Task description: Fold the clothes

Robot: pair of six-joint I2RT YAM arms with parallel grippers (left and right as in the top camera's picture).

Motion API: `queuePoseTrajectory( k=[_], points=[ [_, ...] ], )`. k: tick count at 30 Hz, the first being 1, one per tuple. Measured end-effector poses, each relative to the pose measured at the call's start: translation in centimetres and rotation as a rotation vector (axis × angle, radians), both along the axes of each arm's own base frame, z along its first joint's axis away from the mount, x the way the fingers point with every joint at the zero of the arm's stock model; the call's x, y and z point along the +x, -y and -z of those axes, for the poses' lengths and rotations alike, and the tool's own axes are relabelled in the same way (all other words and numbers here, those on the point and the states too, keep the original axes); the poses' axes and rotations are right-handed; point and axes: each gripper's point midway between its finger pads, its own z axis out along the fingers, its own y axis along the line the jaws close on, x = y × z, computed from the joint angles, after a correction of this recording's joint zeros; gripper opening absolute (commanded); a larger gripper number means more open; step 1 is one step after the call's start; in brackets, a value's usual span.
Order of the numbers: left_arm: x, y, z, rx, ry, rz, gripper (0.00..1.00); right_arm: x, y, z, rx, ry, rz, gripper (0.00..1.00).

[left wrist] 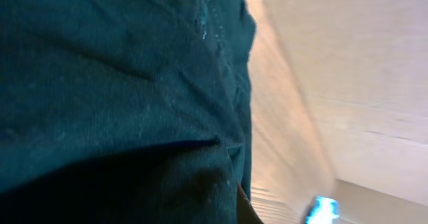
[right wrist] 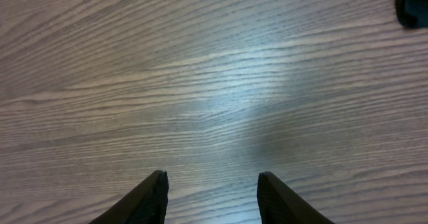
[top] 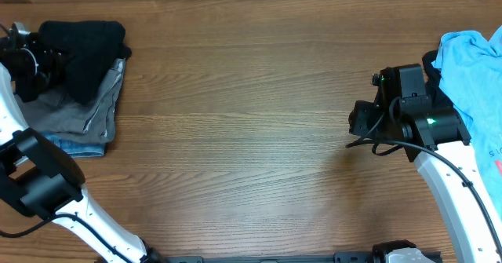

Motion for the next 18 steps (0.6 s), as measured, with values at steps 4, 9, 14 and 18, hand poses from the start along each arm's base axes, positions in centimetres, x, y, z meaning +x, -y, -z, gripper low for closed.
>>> queuePoseTrajectory(
  k=[4,9,14,18],
  points=[
    [-0.3,-0.4,-1.4,-0.11,0.056,-0.015,0.04,-0.1,0.0,0.0,-0.003,-0.002,-0.007,0.47],
    [-2.2,-1.7,-2.3,-0.238,0.055,-0.06,0.04,0.0,0.0,0.0,-0.006,0.0,-0.014,0.47],
    [-3.6,-3.0,-2.8,-0.32,0.049,-0.11,0.04,0.0,0.0,0.0,-0.008,0.001,-0.017,0.47],
    [-3.9,-3.4,-3.5,-0.364,0.067,-0.123,0.04,0.0,0.0,0.0,-0.008,0.002,-0.018,0.47]
  ],
)
